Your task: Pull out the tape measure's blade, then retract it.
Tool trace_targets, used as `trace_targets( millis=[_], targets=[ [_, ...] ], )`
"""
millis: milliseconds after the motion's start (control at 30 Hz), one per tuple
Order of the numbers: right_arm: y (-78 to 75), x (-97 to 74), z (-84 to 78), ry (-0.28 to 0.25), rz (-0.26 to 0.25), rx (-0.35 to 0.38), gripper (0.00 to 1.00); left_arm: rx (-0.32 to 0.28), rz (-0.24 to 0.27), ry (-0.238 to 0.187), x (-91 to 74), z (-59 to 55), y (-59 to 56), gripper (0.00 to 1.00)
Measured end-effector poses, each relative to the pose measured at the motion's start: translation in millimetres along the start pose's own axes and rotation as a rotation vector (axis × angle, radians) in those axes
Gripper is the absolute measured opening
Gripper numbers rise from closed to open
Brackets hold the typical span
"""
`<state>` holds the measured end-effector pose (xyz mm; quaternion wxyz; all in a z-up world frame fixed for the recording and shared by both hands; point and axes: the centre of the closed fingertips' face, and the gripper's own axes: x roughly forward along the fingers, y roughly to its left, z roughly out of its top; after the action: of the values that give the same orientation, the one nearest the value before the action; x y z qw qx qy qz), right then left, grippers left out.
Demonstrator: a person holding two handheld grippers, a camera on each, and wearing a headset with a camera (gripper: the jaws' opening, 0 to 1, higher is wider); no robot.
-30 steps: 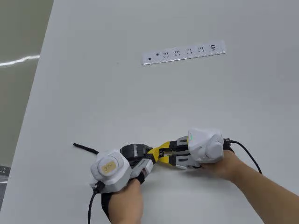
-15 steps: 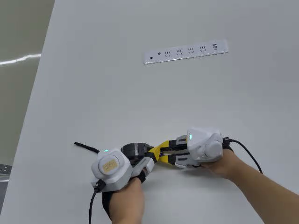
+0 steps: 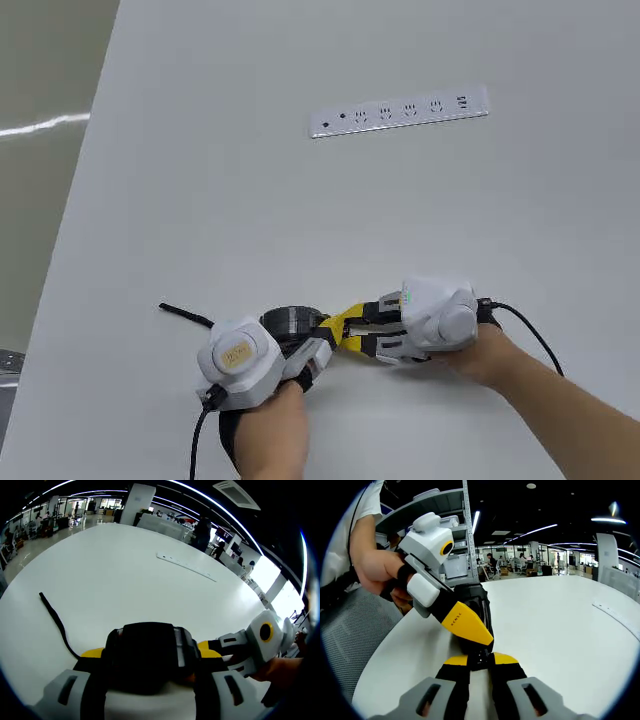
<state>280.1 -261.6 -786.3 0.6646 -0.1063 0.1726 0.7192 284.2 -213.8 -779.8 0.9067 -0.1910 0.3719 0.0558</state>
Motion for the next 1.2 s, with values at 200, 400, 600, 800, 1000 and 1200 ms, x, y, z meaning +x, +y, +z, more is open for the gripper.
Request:
trace_targets(
  millis=[200,400,600,800,1000,1200],
  targets=[
    [-1.2,-0.4,-0.2,0.003,-0.009,0.002,0.17,-0.004,-0.003,-0.006,0.4,1.1,0.6,0.69],
    [-3.1,-0.5,-0.5,0.003,-0.018,0.004,0.19,0.010,-0.003,-0.004,0.7,0.7,0.7,0.70],
    [-4.8,-1.0,-0.7,0.001,-0.023,0.010,0.22,0.054,-0.001,0.003,1.1,-1.0,0.9,0.72],
    [-4.7,-0.9,-0.3,-0.001,-0.024,0.021,0.23,0.058,-0.005,0.006,1.0,-0.1,0.9,0.72],
    [-3.6,-1.5,1.3,-0.001,-0.023,0.031,0.24,0.060,-0.015,0.000,0.7,0.4,1.1,0.72],
    [-2.7,-2.7,1.4,0.003,-0.039,0.054,0.25,0.113,-0.049,0.004,0.3,0.4,-4.1,0.76]
  ],
)
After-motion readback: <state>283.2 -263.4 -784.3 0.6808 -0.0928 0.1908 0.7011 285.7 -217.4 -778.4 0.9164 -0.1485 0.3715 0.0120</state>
